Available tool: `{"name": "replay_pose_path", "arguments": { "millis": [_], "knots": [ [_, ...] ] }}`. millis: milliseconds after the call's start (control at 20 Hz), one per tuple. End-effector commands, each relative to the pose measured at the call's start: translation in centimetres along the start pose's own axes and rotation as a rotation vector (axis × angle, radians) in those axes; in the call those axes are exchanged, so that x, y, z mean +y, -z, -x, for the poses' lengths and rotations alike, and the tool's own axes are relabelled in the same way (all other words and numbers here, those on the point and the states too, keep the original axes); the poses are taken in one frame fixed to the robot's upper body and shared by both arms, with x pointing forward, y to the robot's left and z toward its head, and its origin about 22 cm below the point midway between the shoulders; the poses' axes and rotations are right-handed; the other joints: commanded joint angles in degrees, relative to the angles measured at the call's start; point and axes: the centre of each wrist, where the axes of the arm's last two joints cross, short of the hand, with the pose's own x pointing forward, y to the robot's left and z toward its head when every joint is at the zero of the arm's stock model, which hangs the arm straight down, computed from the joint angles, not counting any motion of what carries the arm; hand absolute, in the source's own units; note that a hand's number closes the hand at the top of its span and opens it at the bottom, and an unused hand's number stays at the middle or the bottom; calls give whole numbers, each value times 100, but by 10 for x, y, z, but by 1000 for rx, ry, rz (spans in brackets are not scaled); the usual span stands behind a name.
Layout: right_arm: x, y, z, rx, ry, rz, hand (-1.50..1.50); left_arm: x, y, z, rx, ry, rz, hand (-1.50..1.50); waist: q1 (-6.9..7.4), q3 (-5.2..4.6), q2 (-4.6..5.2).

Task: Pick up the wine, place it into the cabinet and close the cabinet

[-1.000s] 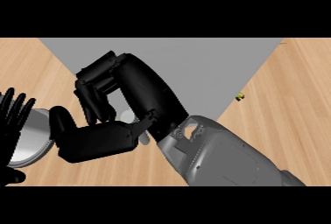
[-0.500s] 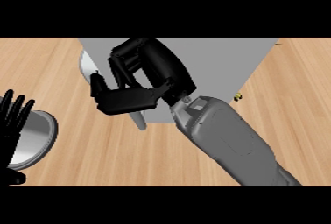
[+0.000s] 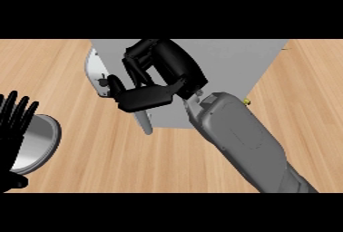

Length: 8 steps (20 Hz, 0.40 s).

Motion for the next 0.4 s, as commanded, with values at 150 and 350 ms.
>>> {"name": "replay_pose_path", "arguments": {
  "millis": [150,350],
  "knots": [
    [-66,-6,28,76,-43,182,150,1,14,-7,-7,28,8,-150,-42,58,267],
    [-69,-2,23,80,-46,190,150,0,9,-8,-2,11,33,-150,15,56,253]
  ]
}}
